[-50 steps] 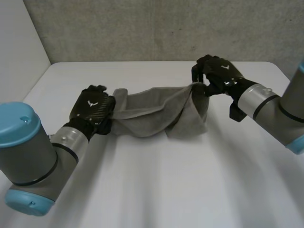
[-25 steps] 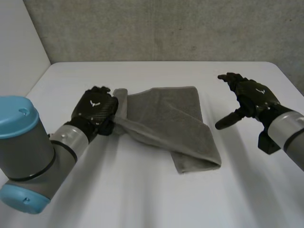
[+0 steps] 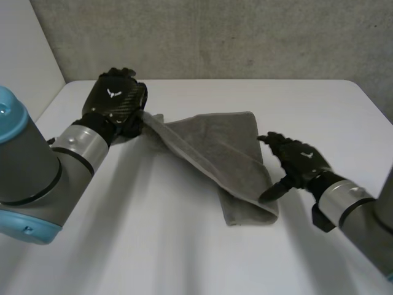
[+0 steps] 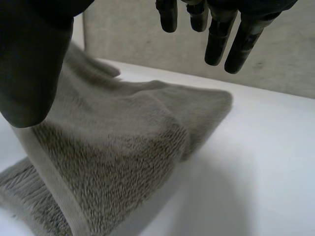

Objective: Fold the towel.

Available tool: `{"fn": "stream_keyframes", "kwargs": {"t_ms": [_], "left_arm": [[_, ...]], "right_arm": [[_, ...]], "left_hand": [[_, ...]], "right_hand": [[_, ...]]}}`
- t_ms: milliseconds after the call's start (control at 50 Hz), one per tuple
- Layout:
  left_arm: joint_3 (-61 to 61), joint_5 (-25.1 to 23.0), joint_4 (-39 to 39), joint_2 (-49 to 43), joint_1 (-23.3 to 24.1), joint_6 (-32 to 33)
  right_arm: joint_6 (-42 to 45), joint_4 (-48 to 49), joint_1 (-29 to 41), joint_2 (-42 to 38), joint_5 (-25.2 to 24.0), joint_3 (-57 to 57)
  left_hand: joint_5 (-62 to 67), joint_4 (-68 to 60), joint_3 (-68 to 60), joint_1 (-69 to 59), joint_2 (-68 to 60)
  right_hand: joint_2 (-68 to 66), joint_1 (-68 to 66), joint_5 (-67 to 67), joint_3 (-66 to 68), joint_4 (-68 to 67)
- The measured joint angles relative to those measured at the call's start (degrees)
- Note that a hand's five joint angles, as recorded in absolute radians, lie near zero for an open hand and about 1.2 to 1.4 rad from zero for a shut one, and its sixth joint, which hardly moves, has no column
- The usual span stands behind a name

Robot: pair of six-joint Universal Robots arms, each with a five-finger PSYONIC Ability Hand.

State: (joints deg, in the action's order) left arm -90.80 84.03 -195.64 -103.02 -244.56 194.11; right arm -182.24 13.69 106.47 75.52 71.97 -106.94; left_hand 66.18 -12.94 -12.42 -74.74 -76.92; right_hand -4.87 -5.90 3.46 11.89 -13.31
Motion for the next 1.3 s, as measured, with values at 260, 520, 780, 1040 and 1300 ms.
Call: {"fn": "stream_keyframes", "kwargs": {"t_ms": [260,520,780,1040,1300], "left_arm": [[1.2,1.03,0.1,2.99,0.68,-1.75],[1.93,1.34,0.26,2.73,-0.06,-2.61],[3.49,1.41,0.41,-0.46,0.4,-2.42],[5.8,2.22,3.01,-0.28,0.72,-4.57],[5.04,2.06,6.24,4.31,-0.34,-8.8]], "right_arm": [[-0.37,9.43,7.71,-8.95,9.87,0.9],[-0.96,10.12,10.34,-7.83,10.84,0.27],[-0.93,2.18,9.12,2.14,7.14,0.21],[-2.87,6.32,15.56,-6.95,8.96,0.5],[-2.43,15.97,17.4,-14.94,16.65,4.71]], "left_hand": [[0.0,0.0,0.0,0.0,-0.01],[0.0,0.0,0.0,0.0,-0.26],[0.0,0.0,0.0,0.0,-0.26],[0.0,0.0,0.0,0.0,-0.26],[0.0,0.0,0.0,0.0,-0.26]], "right_hand": [[0.0,0.0,0.0,0.01,0.0],[0.0,0.0,0.0,0.0,0.0],[0.0,0.0,0.0,0.0,0.0],[0.0,0.0,0.0,0.0,0.0],[-5.46,-4.18,0.0,0.0,0.0]]}}
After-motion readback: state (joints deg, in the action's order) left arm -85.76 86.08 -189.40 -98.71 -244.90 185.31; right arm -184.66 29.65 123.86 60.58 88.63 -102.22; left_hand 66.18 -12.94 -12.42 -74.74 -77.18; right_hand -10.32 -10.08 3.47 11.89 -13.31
